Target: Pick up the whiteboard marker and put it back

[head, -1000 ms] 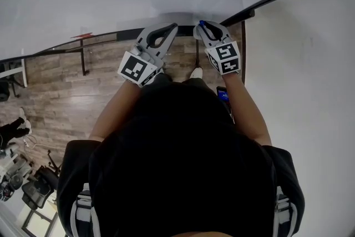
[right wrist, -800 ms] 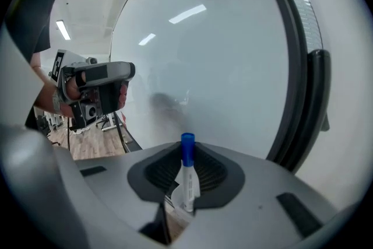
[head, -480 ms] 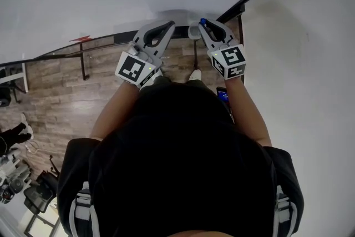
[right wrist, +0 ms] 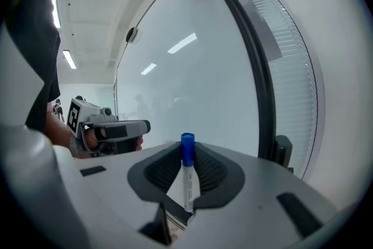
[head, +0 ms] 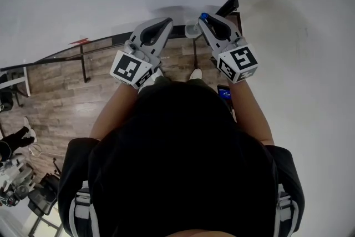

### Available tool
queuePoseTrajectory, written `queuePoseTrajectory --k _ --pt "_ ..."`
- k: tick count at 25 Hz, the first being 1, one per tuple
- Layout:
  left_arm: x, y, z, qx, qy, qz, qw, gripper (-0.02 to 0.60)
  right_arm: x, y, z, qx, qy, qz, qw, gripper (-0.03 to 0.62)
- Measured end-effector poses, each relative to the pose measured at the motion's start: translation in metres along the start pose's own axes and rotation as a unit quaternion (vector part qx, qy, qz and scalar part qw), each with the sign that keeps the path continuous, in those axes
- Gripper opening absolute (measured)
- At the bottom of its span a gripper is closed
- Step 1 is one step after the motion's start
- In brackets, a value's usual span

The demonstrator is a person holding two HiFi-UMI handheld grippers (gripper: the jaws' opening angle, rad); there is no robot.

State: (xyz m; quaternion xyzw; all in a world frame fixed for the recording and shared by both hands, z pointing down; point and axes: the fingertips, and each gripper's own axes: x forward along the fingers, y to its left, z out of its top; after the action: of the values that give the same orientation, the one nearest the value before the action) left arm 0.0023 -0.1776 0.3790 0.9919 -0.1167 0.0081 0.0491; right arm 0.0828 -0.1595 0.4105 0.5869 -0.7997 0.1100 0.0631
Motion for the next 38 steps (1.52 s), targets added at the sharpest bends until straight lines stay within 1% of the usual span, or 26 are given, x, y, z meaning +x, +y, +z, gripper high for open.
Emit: queuePoseTrajectory --k 5,10,14,17,20,29,38 --pt "0.003 -0.002 0.001 0.008 0.015 -0.013 0.9998 0.003 -0.005 0.007 0.024 -0.014 -0.014 0.013 1.0 0.063" --pt "0.006 -0.005 0.011 0.002 0.013 -0.03 0.9995 0.003 -0.015 0.018 0.047 -0.005 -0.023 0.028 0.999 0.063" --pt "0.009 -0.01 0.024 0.005 0.009 -0.047 0.9988 0.003 -0.027 0.02 0.062 -0.007 -0.03 0.034 0.999 0.063" --pt "0.008 -0.018 0.029 0.013 0.0 -0.063 0.9979 0.003 -0.033 0.02 0.06 0.001 -0.031 0.037 0.999 0.063" --pt "0.008 -0.025 0.031 0.014 -0.008 -0.077 0.9969 0.003 -0.036 0.023 0.058 -0.002 -0.033 0.04 0.999 0.063" --pt "0.01 -0.029 0.027 0.028 0.004 -0.077 0.9966 0.003 -0.032 0.026 0.052 0.003 -0.03 0.049 0.998 0.063" --pt "0.011 -0.029 0.024 0.022 0.002 -0.08 0.9966 0.003 -0.033 0.028 0.056 -0.001 -0.032 0.053 0.998 0.063"
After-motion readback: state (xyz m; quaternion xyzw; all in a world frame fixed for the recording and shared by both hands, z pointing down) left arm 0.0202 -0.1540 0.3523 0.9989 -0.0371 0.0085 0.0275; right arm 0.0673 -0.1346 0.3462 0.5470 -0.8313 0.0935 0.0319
